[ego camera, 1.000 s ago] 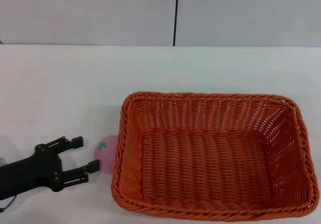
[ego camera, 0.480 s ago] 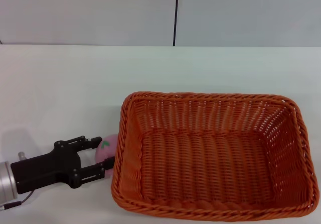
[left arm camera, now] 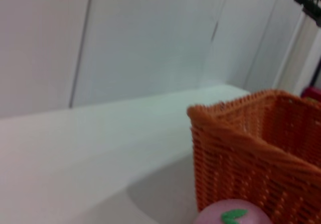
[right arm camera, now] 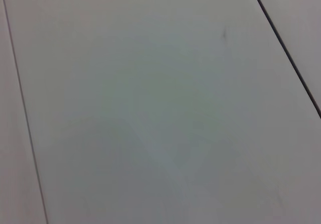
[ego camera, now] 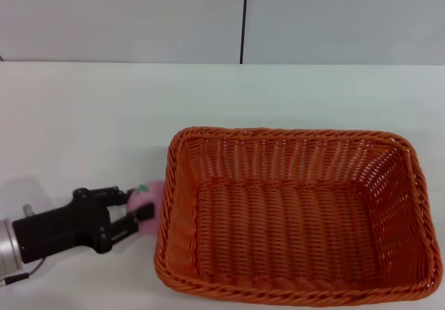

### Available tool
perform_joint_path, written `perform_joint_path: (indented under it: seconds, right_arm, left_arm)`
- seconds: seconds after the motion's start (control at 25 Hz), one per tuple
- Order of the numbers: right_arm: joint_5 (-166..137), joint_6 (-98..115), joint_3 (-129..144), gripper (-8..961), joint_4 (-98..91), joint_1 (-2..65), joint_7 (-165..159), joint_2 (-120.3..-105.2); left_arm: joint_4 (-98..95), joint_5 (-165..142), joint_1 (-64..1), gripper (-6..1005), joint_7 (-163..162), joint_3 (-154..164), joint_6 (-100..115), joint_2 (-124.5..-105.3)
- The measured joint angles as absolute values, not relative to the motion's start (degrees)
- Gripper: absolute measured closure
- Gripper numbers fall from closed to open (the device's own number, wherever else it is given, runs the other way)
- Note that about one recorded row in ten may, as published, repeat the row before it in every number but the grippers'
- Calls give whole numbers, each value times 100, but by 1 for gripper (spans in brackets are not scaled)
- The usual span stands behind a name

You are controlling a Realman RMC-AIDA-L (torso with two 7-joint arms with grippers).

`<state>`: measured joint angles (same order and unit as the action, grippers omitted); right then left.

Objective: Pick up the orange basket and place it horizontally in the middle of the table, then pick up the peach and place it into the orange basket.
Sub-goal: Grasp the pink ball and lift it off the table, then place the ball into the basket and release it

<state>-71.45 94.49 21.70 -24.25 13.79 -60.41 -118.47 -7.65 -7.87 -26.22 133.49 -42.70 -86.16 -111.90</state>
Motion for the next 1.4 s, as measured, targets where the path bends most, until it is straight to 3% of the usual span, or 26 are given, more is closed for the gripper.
perform_joint_path:
  seconds: [0.2,0.4,0.56,0.76,1.16,1.4]
  right_arm:
    - [-7145,9445,2170,456,-2425,1375,-6040,-11848]
    - [-7145,9440,2170,456,-2418,1371,-6029,-11851]
    - [-7145,9426,2171,456,-2379,1381,-6012,-11854]
    - [-7145,9407,2171,456,-2303,1417,-6009,-11862]
    - [-7146,9403,2171,456,-2284,1432,-6005,-11856]
    - [-7146,9403,2171,456,-2285,1433,-6004,-11848]
  left_arm:
    - [-802,-159,-2402,657,13563,-4399,-8888,-11124]
    - [-804,1245,-2050,679,13617,-4478,-9418,-11012]
    - [-756,1993,-1988,697,13591,-4501,-10137,-11030]
    - [-567,1965,-2285,737,13548,-4367,-10648,-11213]
    - [-589,1952,-2974,827,13587,-3084,-10502,-11754]
    - [-544,1984,-2927,584,13599,-3105,-10546,-11760]
